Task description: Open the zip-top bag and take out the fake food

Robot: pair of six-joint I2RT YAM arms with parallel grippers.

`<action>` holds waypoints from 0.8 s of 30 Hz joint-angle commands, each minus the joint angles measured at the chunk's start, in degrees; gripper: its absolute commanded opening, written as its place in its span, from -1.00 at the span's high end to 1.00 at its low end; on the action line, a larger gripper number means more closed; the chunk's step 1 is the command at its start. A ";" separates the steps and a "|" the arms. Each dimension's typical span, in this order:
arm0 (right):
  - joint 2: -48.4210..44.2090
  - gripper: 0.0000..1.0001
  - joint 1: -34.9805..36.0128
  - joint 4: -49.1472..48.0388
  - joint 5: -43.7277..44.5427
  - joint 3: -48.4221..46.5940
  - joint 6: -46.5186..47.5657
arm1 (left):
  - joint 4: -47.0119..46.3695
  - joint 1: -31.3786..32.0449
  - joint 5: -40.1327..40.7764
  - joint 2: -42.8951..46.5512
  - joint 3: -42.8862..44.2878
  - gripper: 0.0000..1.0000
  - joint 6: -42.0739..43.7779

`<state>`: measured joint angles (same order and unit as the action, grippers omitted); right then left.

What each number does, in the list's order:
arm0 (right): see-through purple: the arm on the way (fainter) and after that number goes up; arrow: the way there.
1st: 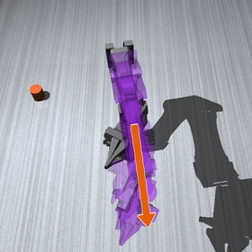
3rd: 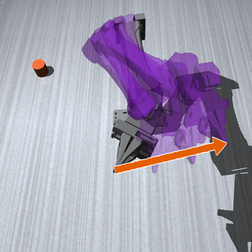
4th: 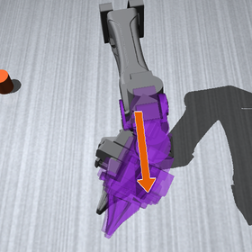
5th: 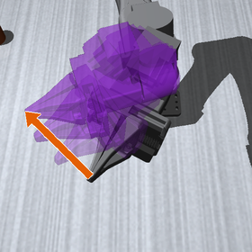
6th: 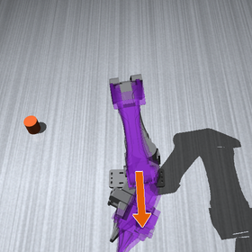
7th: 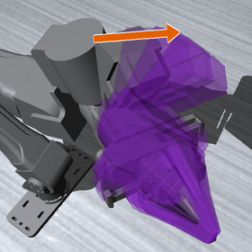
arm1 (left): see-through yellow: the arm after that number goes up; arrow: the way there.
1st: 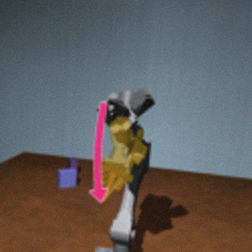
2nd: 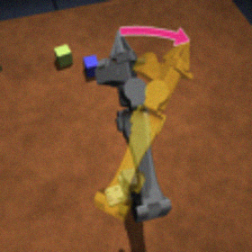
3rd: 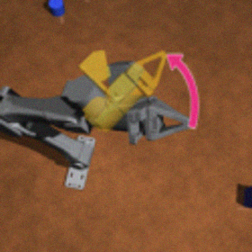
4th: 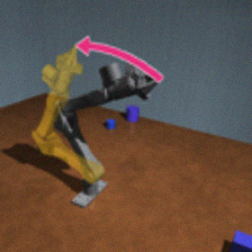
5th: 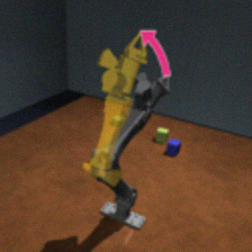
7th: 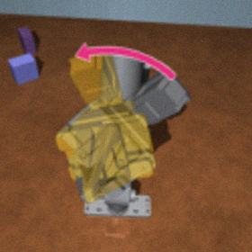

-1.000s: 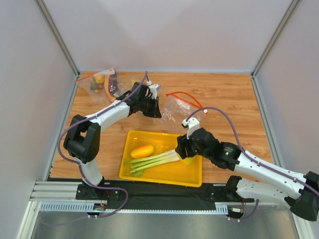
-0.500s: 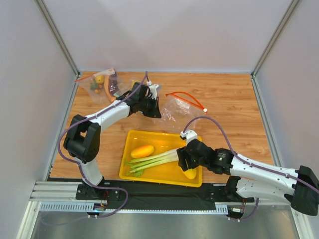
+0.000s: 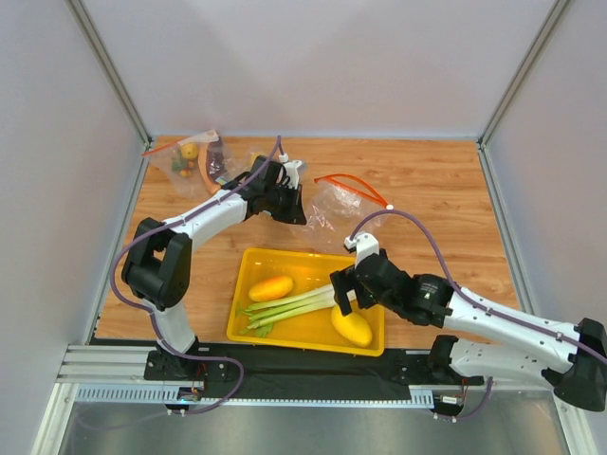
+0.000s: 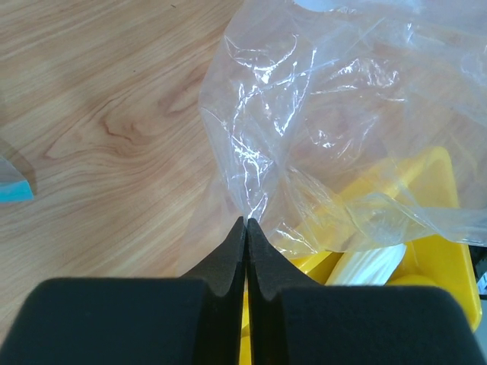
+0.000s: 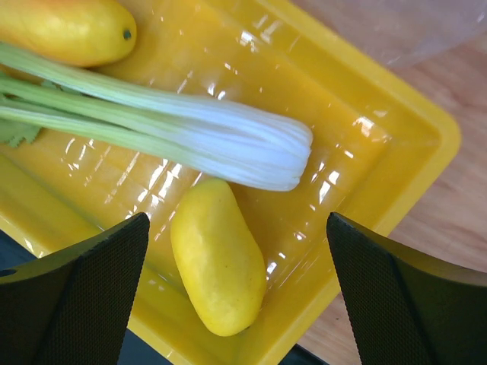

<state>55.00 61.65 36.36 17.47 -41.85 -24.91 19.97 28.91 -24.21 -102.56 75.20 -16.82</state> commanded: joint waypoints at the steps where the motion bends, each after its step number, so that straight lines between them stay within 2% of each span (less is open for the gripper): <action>1: -1.92 -1.00 -1.61 -0.41 5.64 -5.00 4.68 | 1.04 -0.08 0.83 -0.44 2.76 0.90 1.17; 2: -2.27 -1.00 -3.62 -2.24 5.55 -5.61 5.30 | 1.13 -0.08 0.83 -0.53 3.02 0.85 1.09; 5: -2.88 -1.00 -7.76 -8.13 4.77 -5.79 7.50 | 1.65 -0.08 1.44 -0.53 3.20 0.53 1.09; 6: -2.80 -1.00 -9.08 -9.45 3.89 -5.88 7.94 | 1.83 -0.08 1.62 -0.45 3.11 0.34 1.09; 8: -2.36 -1.00 -13.64 -12.62 1.96 -6.14 8.47 | 2.09 -0.08 2.23 -0.09 3.20 0.08 1.09; 9: -2.18 -1.00 -15.14 -13.50 -0.31 -6.67 8.56 | 2.53 -0.08 2.93 0.08 3.37 -0.10 1.17; 10: -2.09 -1.00 -16.63 -14.12 -1.12 -6.93 8.82 | 2.88 -0.08 3.37 0.26 3.64 -0.49 1.26; 12: -1.83 -1.00 -20.07 -15.18 -2.44 -8.16 9.87 | 3.93 -0.16 5.03 0.96 3.99 -0.98 1.70; 18: -0.87 -1.00 -30.34 -16.49 -7.61 -9.92 11.46 | 6.92 -1.13 9.96 5.09 4.52 -0.99 2.23; 24: 1.33 -1.00 -43.70 -18.34 -14.99 -10.27 11.20 | 6.32 -9.28 14.36 14.31 1.98 -0.99 -1.19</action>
<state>55.24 22.44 20.93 8.05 -50.02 -14.66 27.16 24.36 -13.47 -96.38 76.90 -16.27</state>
